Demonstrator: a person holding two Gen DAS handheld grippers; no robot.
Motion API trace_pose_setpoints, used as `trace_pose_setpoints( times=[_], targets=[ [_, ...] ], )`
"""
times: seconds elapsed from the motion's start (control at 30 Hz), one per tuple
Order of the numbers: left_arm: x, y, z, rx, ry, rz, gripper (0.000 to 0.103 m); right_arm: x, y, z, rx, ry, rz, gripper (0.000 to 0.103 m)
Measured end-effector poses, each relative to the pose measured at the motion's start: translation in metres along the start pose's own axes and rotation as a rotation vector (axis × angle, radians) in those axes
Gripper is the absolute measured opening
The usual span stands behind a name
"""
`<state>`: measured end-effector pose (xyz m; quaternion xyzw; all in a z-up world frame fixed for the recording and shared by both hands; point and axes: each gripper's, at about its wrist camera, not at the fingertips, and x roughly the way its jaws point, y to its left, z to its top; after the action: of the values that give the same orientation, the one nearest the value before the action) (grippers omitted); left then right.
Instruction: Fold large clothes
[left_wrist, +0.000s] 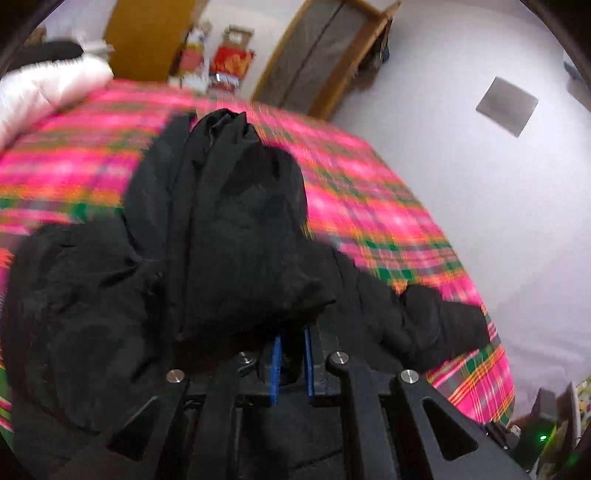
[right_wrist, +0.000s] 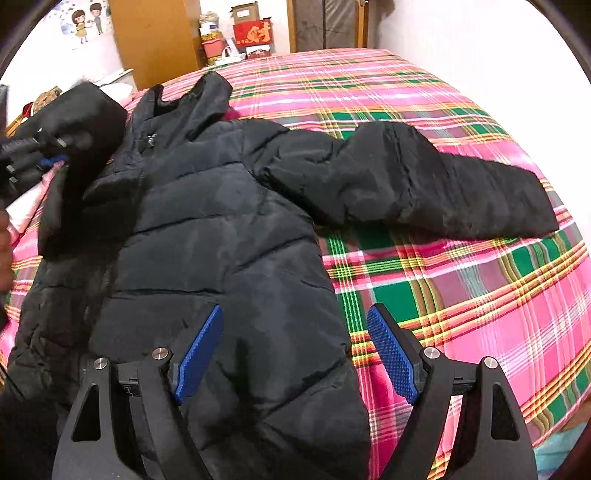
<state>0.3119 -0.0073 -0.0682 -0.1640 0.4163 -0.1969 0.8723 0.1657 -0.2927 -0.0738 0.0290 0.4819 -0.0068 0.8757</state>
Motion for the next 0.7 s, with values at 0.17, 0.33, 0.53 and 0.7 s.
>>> trace_pose_setpoints(
  times=[0.17, 0.33, 0.53, 0.7],
  targets=[
    [0.038, 0.0, -0.024, -0.017, 0.129, -0.068, 0.033, 0.007, -0.001, 0.0, -0.002, 0.005, 0.005, 0.08],
    [0.019, -0.008, -0.028, -0.003, 0.112, -0.169, 0.068, -0.003, 0.002, 0.008, -0.001, -0.04, 0.027, 0.08],
    [-0.048, -0.012, -0.021, 0.051, 0.004, -0.185, 0.068, -0.025, 0.015, 0.022, -0.002, -0.117, 0.066, 0.08],
    [-0.093, 0.043, -0.014, 0.023, -0.114, 0.024, 0.068, -0.021, 0.042, 0.04, -0.058, -0.146, 0.103, 0.08]
  ],
)
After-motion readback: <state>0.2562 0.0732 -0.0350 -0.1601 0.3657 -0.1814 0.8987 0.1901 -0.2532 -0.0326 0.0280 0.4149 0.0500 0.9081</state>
